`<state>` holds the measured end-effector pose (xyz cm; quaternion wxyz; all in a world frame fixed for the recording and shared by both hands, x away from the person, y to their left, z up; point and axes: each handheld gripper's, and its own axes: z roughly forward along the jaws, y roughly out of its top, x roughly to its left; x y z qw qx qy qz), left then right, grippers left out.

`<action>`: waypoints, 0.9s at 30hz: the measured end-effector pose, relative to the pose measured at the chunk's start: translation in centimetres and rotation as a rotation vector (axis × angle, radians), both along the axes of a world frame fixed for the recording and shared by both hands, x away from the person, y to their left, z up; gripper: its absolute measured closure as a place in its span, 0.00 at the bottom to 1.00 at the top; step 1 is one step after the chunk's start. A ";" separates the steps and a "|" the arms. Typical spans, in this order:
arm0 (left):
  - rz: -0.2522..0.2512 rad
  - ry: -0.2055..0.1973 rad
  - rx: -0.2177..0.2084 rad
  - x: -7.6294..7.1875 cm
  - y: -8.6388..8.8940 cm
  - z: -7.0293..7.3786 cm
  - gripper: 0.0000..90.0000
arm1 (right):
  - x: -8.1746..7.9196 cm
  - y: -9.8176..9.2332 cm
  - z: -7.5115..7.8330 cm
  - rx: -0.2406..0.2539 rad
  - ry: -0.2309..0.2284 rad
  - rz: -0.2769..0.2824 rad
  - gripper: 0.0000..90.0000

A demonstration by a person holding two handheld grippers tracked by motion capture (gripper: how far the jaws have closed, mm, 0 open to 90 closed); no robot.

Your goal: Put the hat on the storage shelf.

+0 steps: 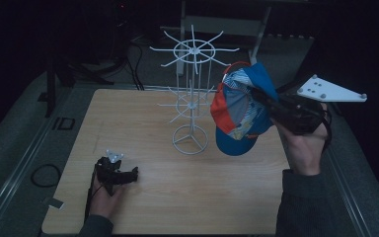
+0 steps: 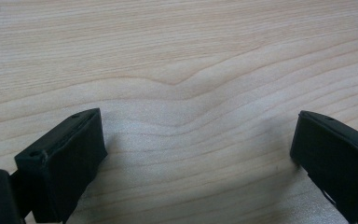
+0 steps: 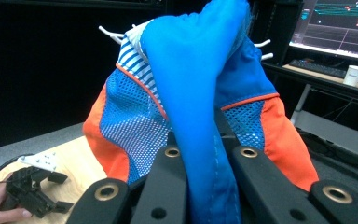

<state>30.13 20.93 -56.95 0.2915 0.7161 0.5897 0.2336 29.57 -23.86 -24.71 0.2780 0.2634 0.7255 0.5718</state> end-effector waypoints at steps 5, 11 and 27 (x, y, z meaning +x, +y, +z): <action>-0.002 0.001 -0.001 0.0 0.0 0.0 0.04 | 0.3 0.2 0.4 0.011 -0.009 -0.001 0.98; -0.003 -0.001 -0.001 0.0 0.0 0.0 0.04 | -0.1 -0.1 0.8 0.021 -0.024 -0.003 0.98; -0.006 -0.001 -0.001 0.0 0.0 0.0 0.04 | 1.6 1.8 -0.2 0.021 0.023 0.027 0.98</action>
